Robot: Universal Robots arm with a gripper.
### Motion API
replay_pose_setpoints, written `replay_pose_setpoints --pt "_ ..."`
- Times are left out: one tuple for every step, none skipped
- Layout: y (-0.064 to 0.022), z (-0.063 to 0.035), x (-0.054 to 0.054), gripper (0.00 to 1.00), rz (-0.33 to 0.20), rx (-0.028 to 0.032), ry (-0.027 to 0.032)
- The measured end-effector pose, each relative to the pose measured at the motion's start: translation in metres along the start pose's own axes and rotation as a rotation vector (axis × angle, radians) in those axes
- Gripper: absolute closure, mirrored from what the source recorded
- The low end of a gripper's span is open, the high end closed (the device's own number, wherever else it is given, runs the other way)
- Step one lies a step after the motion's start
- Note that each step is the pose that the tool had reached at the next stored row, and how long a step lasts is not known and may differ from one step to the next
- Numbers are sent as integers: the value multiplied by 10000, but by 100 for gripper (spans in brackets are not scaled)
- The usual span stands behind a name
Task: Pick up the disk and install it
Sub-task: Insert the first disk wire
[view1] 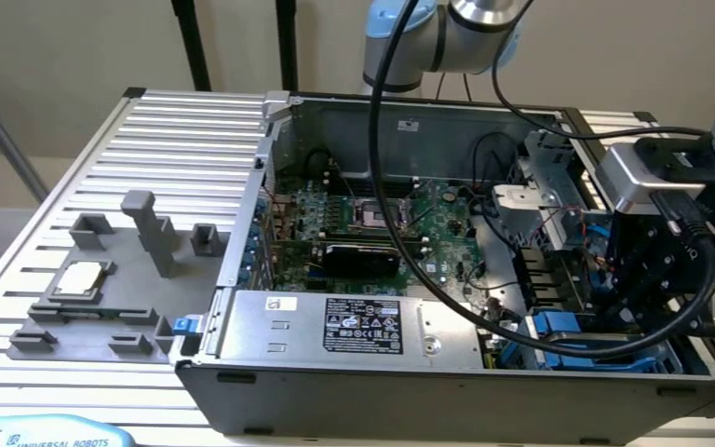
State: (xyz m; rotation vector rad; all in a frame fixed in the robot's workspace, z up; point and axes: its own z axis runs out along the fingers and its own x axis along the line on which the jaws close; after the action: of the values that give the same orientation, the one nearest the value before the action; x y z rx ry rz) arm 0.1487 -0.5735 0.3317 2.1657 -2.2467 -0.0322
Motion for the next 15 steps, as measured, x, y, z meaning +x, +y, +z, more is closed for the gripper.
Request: replay_pose_setpoints --pt "-1 1 0 84 0 0 -1" --pt "-1 2 0 84 0 0 -2" --pt "-1 3 0 84 -1 0 -4" --pt "-1 12 0 82 -1 0 -17" --pt "-2 11 -1 82 -3 -1 -21" --pt "-2 8 -1 82 -3 -3 -18" --pt "-1 -3 0 75 -2 -4 -4" --pt "-1 -8 -1 75 -2 -6 -7" --pt "0 -19 0 75 -1 -7 -6" --pt "0 -32 0 75 0 -6 -5" --pt "1 -49 0 75 0 -7 -3" --pt "2 -68 0 75 0 -7 -5" --pt "2 -95 0 75 0 -7 -5" --pt "3 -126 0 75 0 -7 -3" --pt "4 -158 0 75 0 -7 -4"
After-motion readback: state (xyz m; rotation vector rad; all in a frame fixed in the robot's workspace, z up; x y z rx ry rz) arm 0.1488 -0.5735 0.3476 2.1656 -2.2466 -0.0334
